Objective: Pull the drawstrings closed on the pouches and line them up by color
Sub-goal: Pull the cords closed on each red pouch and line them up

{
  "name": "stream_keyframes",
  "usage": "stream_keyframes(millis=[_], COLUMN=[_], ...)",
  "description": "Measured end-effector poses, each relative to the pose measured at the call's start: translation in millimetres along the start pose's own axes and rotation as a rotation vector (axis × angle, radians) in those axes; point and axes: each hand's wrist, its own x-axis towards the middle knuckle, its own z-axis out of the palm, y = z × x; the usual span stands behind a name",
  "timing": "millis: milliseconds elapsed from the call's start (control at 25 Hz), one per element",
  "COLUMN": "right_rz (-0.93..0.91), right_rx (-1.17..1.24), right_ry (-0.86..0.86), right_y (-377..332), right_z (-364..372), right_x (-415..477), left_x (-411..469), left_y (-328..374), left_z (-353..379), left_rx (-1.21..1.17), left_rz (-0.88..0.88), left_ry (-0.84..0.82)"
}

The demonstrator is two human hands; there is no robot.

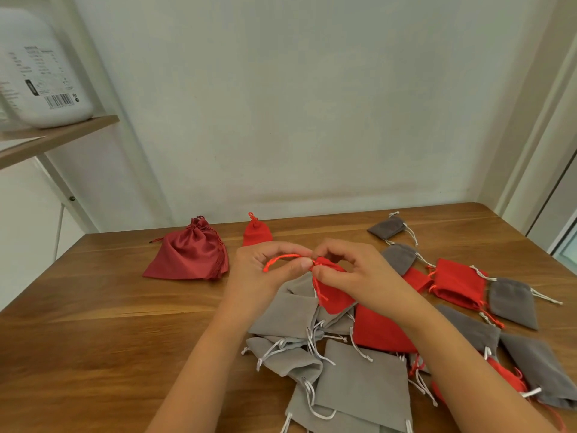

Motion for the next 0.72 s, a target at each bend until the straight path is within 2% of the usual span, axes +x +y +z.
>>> stream_keyframes(millis=[160,360,560,720], right_rz=[0.033,0.063,0.068,0.108], right_rx=[-0.027,-0.122,-0.155,-0.025], right_ry=[0.043,0.058,0.008,0.023], right_y=[3,10,11,15], right_z=[6,8,10,3], right_x=[0,0,0,1], left_x=[1,2,7,5], left_y=[-6,-12,-21,-24], left_z=[-1,-3,-2,-2], left_rx=[0.168,0.447,0.558,0.632], left_rz=[0.021,0.1,0.111,0.318], left_ry=[0.015,-0.089,-0.175,-0.172])
